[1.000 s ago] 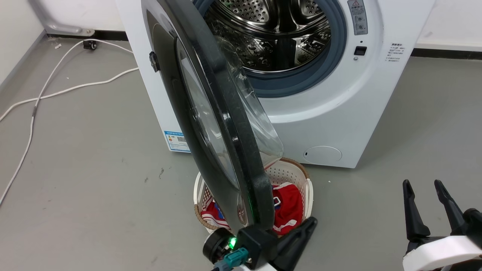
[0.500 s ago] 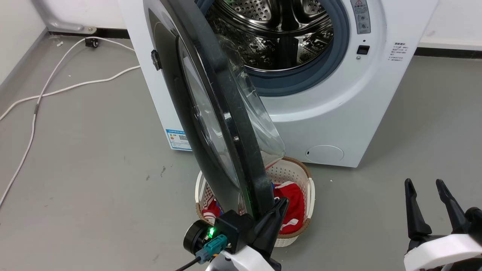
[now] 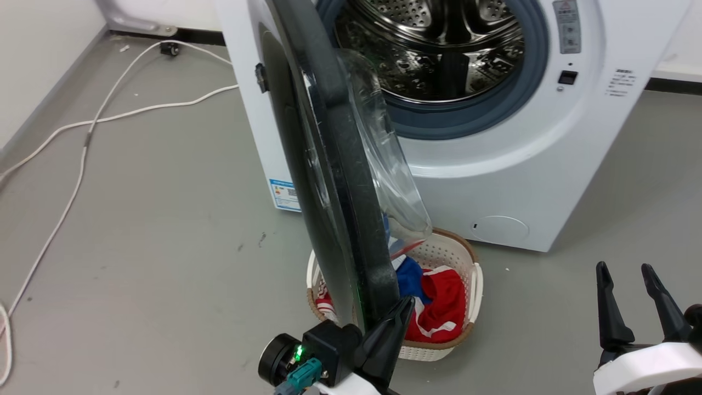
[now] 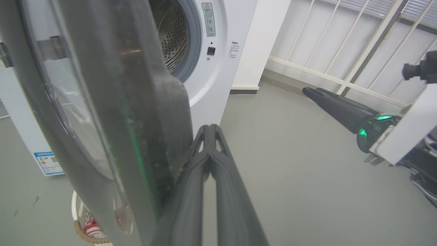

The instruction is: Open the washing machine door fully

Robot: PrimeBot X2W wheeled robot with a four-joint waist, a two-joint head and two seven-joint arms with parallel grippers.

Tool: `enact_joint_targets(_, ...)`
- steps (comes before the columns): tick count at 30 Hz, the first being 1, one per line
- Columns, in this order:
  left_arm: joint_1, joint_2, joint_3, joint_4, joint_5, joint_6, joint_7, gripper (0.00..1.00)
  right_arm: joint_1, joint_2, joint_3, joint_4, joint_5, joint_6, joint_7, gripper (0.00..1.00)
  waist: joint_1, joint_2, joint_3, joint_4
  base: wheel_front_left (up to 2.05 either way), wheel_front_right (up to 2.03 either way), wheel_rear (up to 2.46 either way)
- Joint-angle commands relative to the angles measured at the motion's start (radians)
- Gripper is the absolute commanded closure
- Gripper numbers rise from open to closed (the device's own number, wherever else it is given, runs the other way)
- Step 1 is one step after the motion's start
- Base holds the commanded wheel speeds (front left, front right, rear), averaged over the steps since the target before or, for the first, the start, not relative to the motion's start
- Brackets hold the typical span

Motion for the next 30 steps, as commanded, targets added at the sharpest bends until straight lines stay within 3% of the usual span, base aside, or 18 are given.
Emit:
enact_joint_targets(1,0.014,0.012,0.009,-0.012,0.007,0.013,-0.001,1.00,-0.016,0.001,0.000,0.002,0.006,0.000,-0.004,0.00,0.0000,0.0000,0.000,0.022,0.00,0.00,0.00)
enact_joint_targets(19,0.057,0.029,0.051,-0.054,0.010,0.087,-0.025,1.00,-0.013,0.001,-0.024,-0.004,-0.008,0.000,0.016,0.00,0.0000,0.0000,0.003,0.177,0.00,0.00,0.00)
enact_joint_targets(22,0.070,0.035,0.093,-0.057,-0.008,0.115,-0.043,1.00,-0.006,0.001,-0.031,-0.008,-0.007,0.000,0.019,0.00,0.0000,0.0000,0.001,0.211,0.00,0.00,0.00)
enact_joint_targets(30,0.079,0.063,0.215,-0.024,-0.074,0.133,-0.114,1.00,-0.015,0.001,-0.017,-0.018,-0.023,0.000,0.022,0.00,0.0000,0.0000,0.001,0.261,0.00,0.00,0.00)
